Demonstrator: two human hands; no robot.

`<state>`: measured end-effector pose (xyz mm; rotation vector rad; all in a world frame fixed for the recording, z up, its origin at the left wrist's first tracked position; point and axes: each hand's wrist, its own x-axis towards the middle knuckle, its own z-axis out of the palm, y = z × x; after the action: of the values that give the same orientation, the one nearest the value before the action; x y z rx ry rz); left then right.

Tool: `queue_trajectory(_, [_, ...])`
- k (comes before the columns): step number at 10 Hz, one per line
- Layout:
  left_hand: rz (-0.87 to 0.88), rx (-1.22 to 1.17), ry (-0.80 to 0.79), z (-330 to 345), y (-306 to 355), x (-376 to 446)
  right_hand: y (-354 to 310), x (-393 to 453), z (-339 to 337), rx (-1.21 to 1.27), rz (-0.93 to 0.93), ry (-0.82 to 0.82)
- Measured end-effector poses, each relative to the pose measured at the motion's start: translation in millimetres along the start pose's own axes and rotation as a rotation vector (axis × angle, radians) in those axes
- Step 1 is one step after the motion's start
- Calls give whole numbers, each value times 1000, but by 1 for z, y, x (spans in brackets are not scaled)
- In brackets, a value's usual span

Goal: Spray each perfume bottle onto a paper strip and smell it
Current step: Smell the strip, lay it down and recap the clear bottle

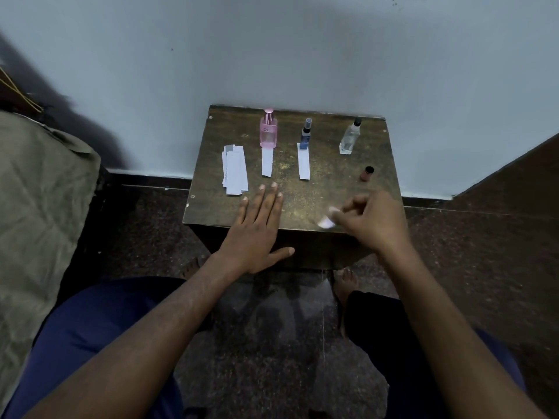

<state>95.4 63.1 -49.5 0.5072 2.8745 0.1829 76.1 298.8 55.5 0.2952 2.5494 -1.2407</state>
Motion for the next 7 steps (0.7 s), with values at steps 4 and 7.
queue_trajectory(4, [-19,34,-37,-9,-2,0,-1,7,12,-315,-183,17])
queue_trajectory(7, [80,-407,147,-47,-25,3,0,11,7,303,-38,-138])
